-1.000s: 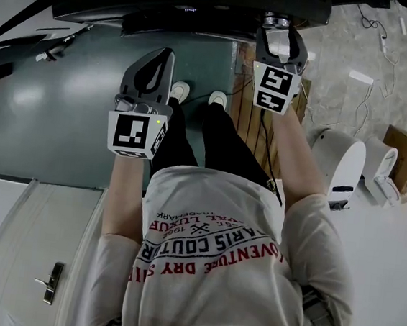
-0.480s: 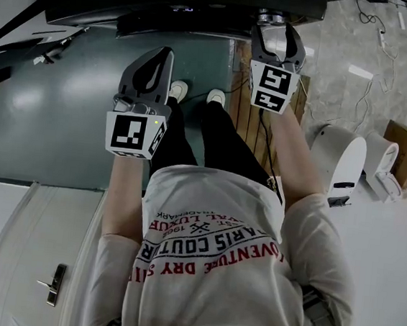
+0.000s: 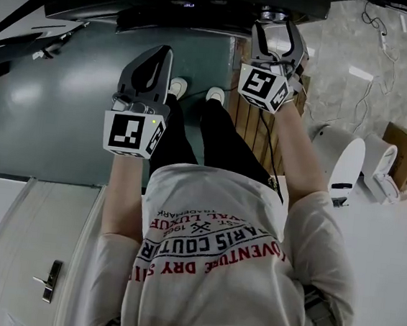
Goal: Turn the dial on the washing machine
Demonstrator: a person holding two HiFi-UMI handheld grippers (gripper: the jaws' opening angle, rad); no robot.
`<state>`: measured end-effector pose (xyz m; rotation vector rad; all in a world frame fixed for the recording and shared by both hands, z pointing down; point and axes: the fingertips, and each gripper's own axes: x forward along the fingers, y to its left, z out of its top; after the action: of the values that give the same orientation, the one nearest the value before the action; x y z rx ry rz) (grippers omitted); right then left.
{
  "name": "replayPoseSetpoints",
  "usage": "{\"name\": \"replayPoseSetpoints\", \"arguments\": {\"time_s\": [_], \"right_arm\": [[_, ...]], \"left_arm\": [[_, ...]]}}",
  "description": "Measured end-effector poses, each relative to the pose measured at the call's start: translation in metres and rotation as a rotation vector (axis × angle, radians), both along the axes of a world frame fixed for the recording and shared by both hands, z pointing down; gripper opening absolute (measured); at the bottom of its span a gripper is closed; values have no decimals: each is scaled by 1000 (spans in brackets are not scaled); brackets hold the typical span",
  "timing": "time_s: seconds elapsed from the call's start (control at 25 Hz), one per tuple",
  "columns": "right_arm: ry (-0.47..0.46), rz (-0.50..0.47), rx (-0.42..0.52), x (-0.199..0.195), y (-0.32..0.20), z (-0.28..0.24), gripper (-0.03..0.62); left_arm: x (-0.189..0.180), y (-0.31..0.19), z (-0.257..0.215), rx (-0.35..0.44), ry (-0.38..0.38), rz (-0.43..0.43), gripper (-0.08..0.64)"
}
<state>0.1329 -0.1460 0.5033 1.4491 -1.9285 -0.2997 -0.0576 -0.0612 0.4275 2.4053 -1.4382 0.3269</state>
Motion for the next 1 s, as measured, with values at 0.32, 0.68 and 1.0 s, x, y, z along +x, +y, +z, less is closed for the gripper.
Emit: {"name": "replayPoseSetpoints", "arguments": {"time_s": [0.32,0.68,1.0], "right_arm": [[-137,62,-90,3,-3,1,278],[-454,172,-229,11,-5,2,276],[-448,196,-202,16,3,-10,278]], "left_arm": [[-7,1,1,-9,22,-35,17],[-5,1,-6,10,1,-38,17],[4,3,-26,49,-31,-12,17]]}}
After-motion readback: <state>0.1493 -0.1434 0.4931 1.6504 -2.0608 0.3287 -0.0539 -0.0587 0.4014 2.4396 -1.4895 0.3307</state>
